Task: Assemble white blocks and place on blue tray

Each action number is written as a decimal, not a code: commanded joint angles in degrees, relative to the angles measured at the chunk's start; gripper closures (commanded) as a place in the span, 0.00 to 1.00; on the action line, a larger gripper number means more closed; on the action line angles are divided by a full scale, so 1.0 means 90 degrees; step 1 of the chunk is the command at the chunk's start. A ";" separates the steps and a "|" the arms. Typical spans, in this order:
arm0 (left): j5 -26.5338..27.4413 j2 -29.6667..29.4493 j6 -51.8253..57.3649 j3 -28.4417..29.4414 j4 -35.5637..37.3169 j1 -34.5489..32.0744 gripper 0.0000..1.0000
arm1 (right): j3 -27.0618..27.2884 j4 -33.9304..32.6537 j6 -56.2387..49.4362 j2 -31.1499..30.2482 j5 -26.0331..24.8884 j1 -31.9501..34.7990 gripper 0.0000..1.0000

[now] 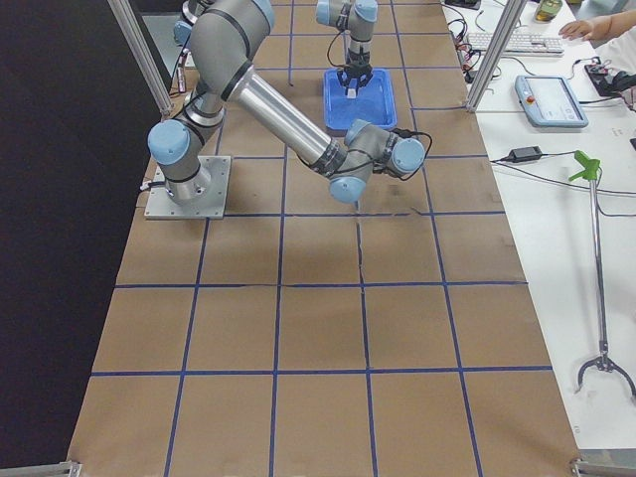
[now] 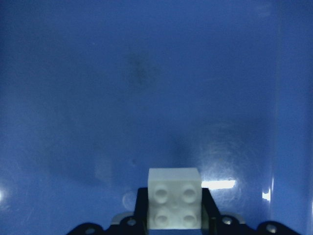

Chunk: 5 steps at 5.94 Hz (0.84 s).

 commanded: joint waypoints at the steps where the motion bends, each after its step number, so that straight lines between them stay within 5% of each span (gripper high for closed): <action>1: 0.0005 -0.0065 -0.0042 -0.0018 0.0045 -0.0003 0.70 | 0.0105 0.0826 0.0009 -0.0684 -0.0006 0.0003 0.75; 2: 0.0005 -0.0065 -0.0032 -0.0008 0.0045 -0.0003 0.08 | 0.0106 0.0829 0.0009 -0.0687 -0.0005 0.0003 0.75; 3: 0.0063 0.0041 -0.0003 0.0002 0.0035 -0.0003 0.00 | 0.1014 0.0906 -0.0010 -0.1189 0.0159 0.0090 0.75; 5: 0.0064 0.0595 0.0046 0.0177 -0.0208 0.0085 0.00 | 0.1277 0.0732 0.0009 -0.1253 0.0385 0.0139 0.75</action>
